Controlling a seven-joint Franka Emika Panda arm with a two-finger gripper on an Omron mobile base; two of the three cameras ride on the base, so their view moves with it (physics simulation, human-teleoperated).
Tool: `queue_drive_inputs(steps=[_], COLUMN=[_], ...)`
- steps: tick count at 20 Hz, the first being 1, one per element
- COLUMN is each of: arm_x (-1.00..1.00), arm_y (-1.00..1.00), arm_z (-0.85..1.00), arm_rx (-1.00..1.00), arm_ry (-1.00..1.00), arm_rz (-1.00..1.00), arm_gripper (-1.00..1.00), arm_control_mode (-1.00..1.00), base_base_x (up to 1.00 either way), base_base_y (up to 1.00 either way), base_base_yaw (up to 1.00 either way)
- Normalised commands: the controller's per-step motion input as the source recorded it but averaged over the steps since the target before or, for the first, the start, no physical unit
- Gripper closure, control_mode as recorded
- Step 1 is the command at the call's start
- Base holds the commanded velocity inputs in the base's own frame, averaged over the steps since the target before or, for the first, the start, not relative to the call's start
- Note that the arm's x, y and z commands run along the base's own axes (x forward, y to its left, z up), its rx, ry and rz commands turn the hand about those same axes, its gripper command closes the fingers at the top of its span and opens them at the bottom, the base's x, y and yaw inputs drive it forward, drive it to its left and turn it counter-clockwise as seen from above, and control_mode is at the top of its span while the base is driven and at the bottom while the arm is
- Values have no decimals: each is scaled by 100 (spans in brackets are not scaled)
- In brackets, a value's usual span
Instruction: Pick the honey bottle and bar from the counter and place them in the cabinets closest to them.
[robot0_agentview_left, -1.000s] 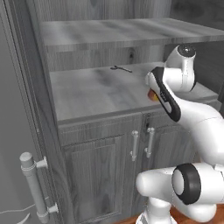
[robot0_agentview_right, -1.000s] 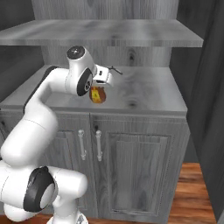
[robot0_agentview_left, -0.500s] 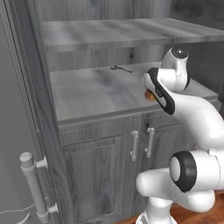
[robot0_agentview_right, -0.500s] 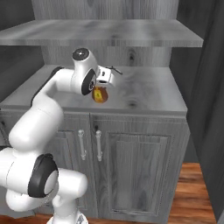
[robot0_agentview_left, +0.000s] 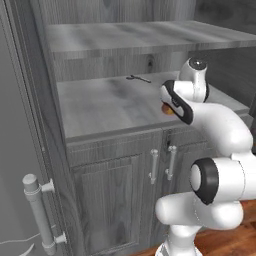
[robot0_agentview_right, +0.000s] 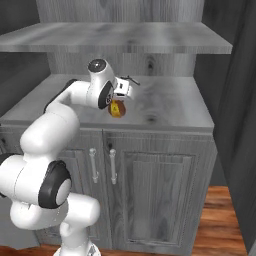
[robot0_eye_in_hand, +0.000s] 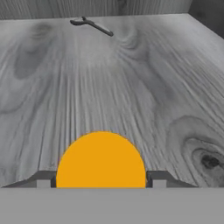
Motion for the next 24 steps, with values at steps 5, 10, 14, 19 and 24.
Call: queue_drive_inputs(steps=[5,10,14,19,24], arm_x=[36,37,22,7,-11], arm_y=[0,0,0,0,0], arm_z=[-17,-14,-13,-7,0], arm_rx=[0,0,0,0,0], arm_ry=[0,0,-1,0,-4], arm_rz=[0,0,0,0,0], arm_gripper=[100,100,100,-100,-100], arm_control_mode=[-100,-100,-100,-100,-100], base_base_x=[0,0,0,0,0], base_base_y=[0,0,0,0,0], base_base_yaw=[0,0,0,0,0])
